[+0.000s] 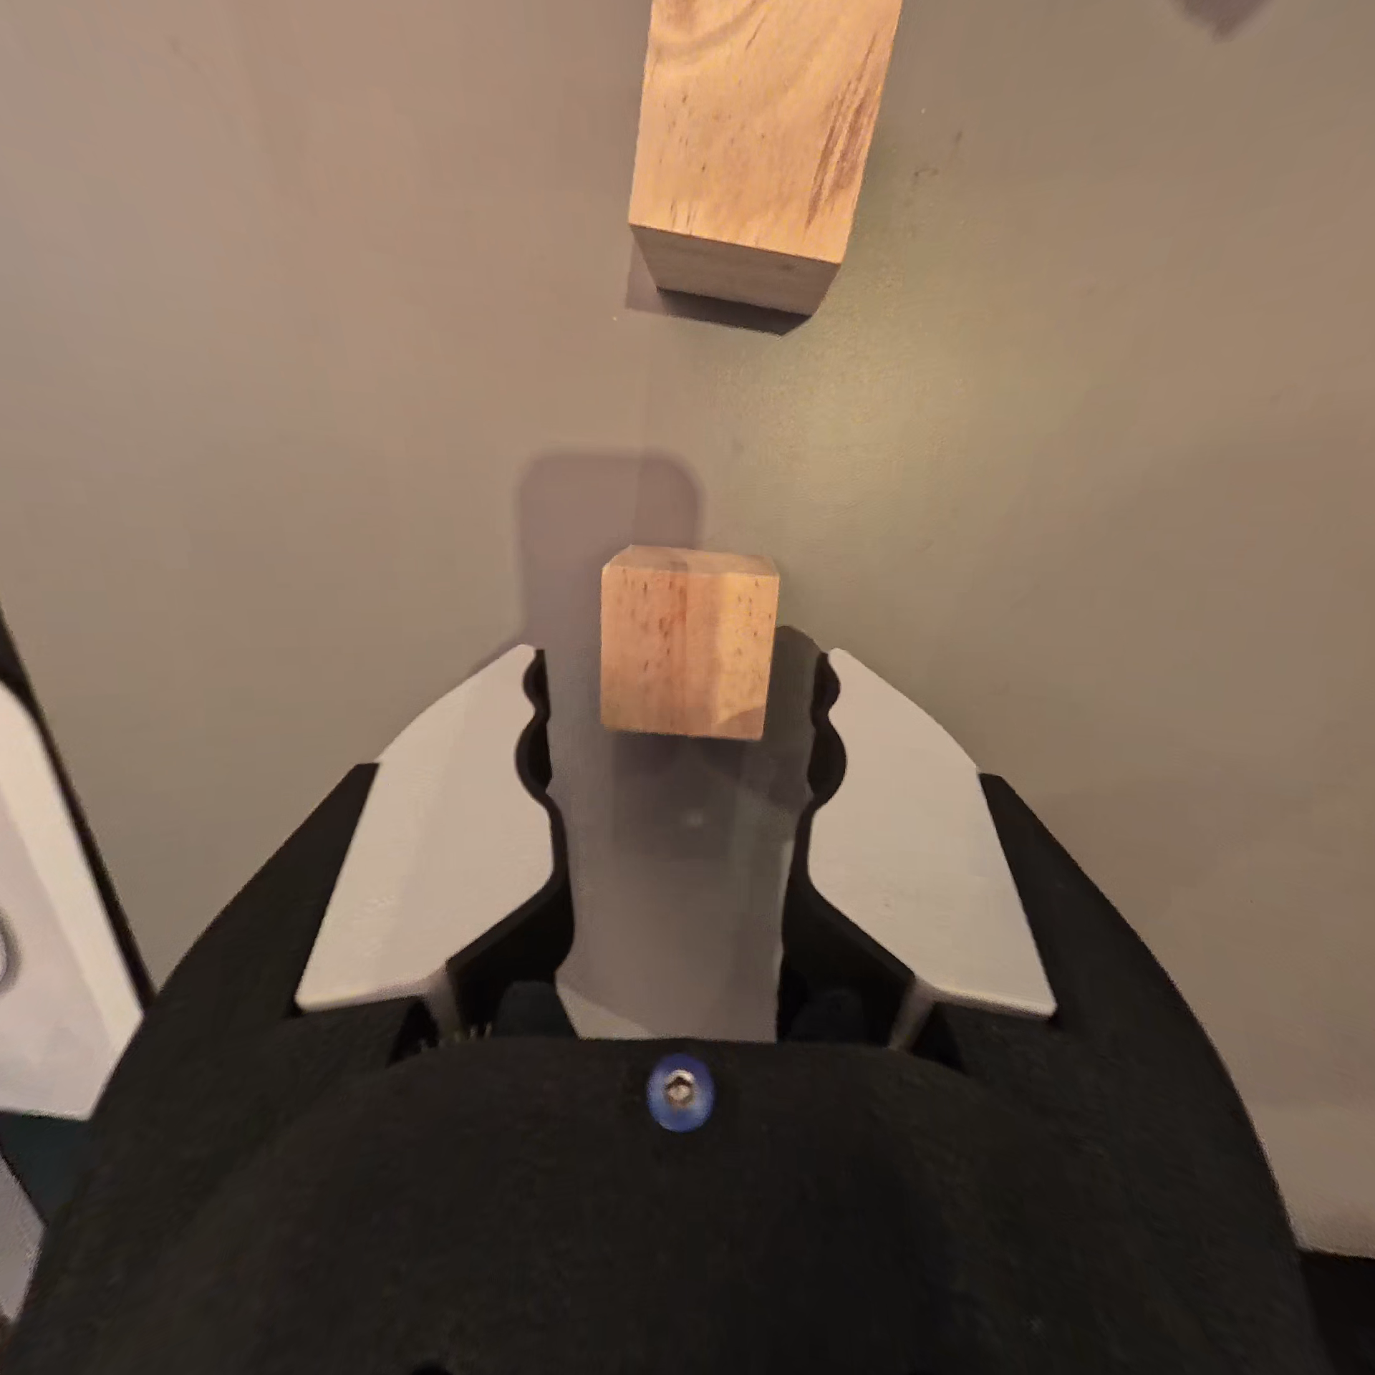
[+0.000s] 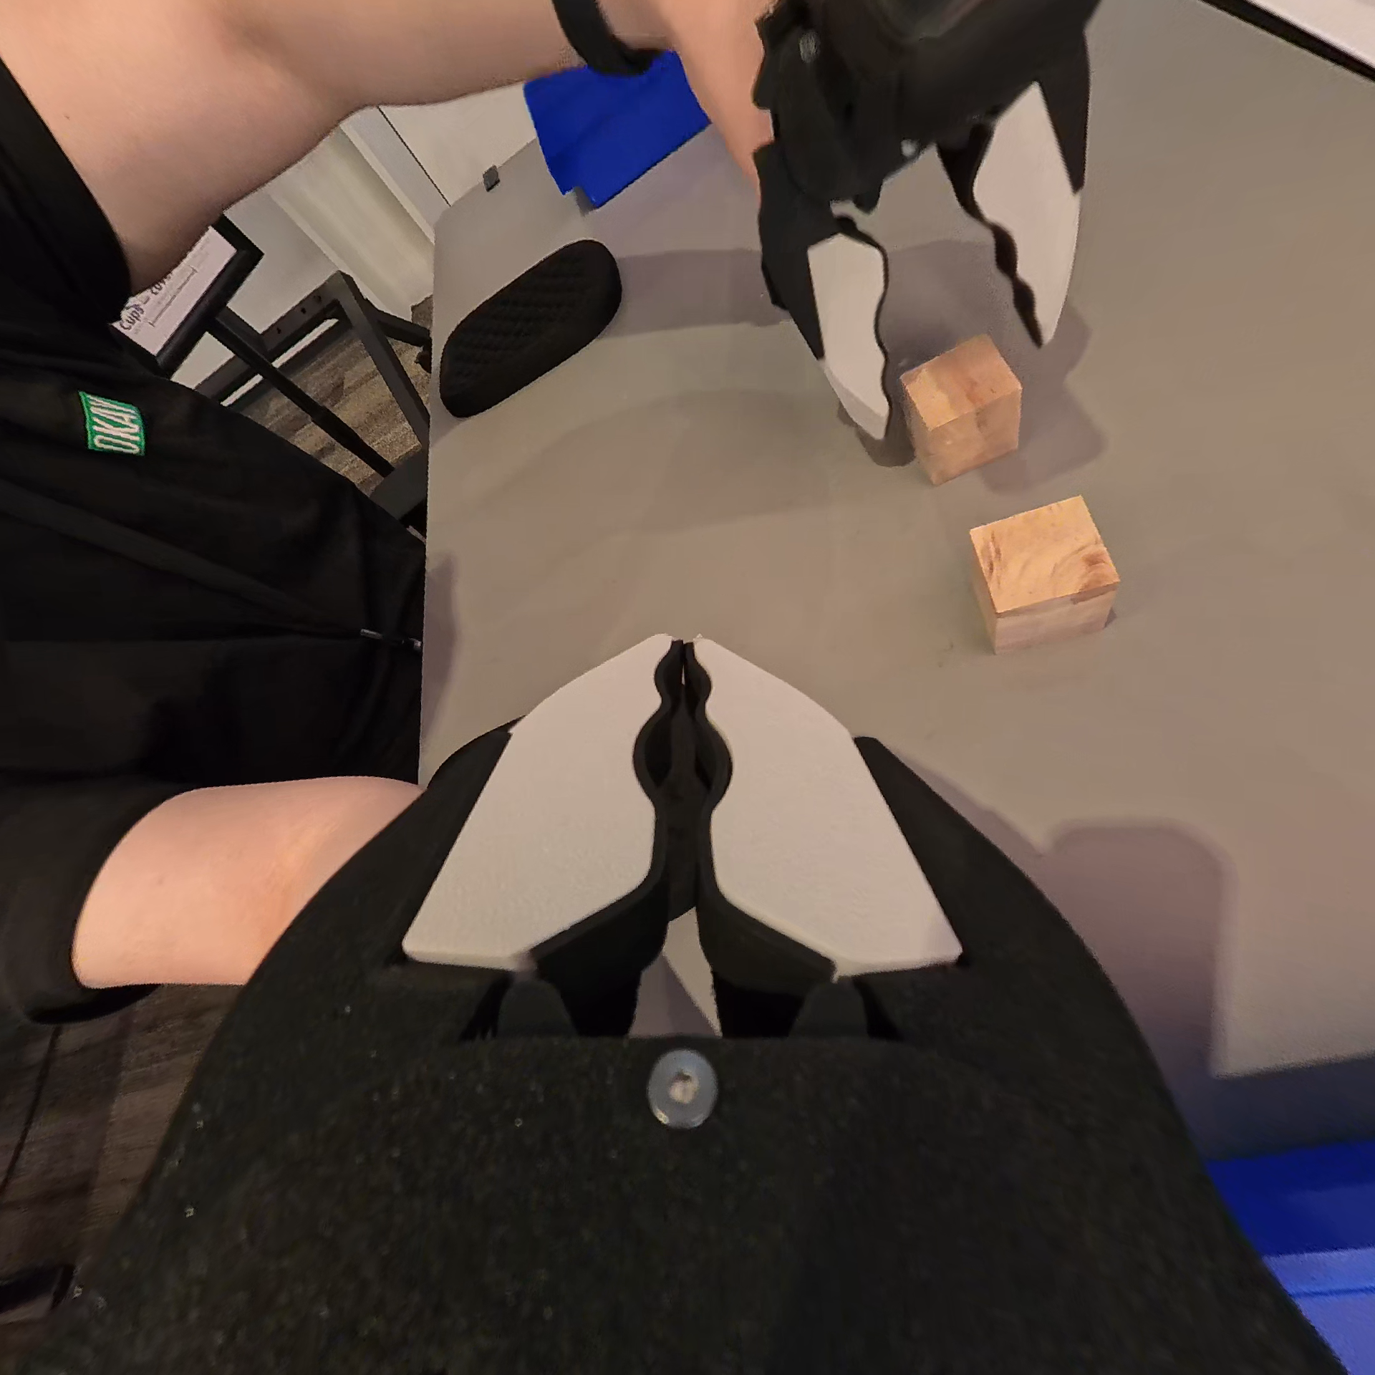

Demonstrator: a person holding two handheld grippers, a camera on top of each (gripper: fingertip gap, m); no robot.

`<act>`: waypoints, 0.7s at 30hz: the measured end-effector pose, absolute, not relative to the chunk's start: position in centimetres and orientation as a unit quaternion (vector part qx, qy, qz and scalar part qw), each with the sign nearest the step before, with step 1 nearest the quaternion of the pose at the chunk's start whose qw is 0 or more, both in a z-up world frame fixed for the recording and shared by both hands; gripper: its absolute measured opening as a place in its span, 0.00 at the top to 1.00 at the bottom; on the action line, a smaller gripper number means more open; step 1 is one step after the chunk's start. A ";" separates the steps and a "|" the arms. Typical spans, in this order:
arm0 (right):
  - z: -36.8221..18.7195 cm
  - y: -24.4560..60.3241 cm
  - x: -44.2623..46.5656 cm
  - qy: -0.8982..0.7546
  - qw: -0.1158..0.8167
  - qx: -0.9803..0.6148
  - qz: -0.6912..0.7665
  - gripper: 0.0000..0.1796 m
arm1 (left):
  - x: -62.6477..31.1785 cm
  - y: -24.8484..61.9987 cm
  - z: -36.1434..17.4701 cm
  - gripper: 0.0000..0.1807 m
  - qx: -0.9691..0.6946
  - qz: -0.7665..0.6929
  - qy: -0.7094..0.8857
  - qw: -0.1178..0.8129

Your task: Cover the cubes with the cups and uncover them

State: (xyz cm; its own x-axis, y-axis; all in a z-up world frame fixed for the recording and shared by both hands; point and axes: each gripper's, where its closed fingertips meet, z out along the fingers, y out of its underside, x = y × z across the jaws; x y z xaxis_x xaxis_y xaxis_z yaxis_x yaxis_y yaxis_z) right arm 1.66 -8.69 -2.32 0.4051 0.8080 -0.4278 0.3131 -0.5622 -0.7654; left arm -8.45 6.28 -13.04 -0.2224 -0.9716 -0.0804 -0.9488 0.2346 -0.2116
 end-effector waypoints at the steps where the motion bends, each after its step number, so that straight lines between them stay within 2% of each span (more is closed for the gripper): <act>1: -2.3 -8.8 1.6 -0.361 0.302 -0.781 0.411 1.00 | -8.7 6.3 -12.0 0.61 -0.618 -0.059 0.777 0.106; 7: -2.5 -8.8 1.6 -0.358 0.297 -0.784 0.411 0.99 | -15.7 6.6 -0.9 0.63 -0.626 -0.053 0.751 0.203; 12: -2.7 -8.5 1.3 -0.359 0.291 -0.787 0.409 0.98 | -31.4 11.5 6.5 0.67 -0.718 0.033 0.637 0.277; 16: -3.0 -8.3 1.2 -0.357 0.284 -0.792 0.406 0.98 | -46.5 14.4 6.1 0.67 -0.834 0.067 0.473 0.277; 21: -3.3 -8.0 1.5 -0.346 0.279 -0.796 0.411 0.98 | -61.1 15.3 -0.2 0.72 -0.933 0.091 0.255 0.235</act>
State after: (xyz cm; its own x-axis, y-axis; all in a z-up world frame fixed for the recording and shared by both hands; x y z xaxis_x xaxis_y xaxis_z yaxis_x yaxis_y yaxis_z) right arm 1.51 -7.99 -3.30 0.4224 0.7805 -0.4609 0.3226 -0.6046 -0.7283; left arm -61.12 15.31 -0.24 0.8534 -0.4333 -0.2898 -0.5189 -0.7593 -0.3928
